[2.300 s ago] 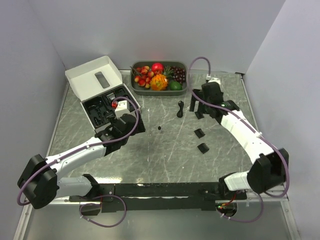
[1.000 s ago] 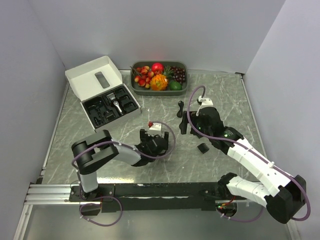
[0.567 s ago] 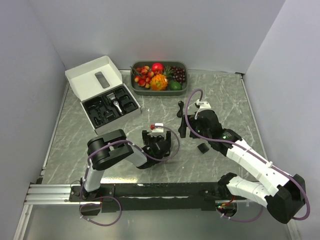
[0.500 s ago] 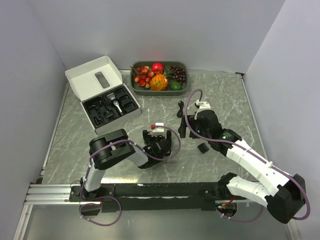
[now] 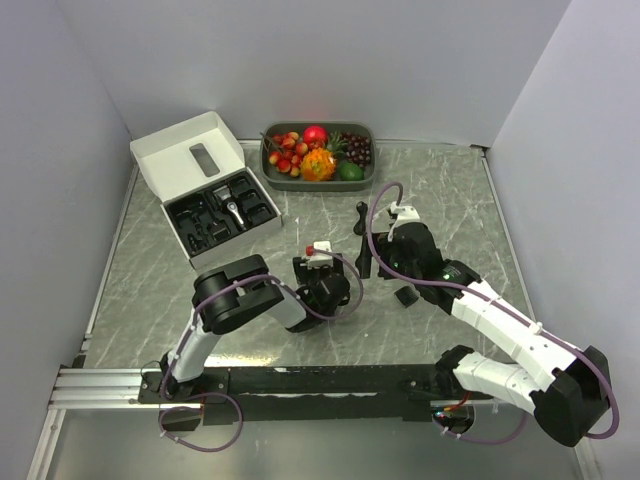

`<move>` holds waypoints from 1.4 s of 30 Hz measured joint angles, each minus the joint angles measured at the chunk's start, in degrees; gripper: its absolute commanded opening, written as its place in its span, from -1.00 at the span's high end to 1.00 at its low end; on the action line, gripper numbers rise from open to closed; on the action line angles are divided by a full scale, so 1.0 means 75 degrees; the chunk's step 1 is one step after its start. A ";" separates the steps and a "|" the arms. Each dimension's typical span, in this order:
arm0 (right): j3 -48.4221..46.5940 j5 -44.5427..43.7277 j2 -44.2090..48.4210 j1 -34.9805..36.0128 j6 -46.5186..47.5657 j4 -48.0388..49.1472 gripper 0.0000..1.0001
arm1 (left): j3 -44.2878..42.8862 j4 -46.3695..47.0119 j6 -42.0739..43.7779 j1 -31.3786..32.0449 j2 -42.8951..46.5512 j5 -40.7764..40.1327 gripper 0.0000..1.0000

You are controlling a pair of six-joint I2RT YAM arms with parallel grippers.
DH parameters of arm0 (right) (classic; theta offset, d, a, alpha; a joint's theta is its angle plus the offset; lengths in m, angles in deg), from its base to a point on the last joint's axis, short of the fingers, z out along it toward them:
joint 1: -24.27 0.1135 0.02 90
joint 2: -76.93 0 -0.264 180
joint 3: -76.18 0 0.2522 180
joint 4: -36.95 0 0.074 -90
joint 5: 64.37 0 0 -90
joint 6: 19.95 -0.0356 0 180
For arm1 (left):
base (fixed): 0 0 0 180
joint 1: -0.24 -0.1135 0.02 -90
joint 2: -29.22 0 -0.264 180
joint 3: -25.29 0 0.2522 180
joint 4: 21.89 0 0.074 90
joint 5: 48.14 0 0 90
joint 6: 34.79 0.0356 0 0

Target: Sort the hair-cutting tools

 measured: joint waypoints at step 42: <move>-0.0309 0.0204 -0.0705 0.0364 -0.0003 0.0032 -0.99 | -0.0411 -0.7370 -0.2343 -0.1087 0.5015 0.2818 0.56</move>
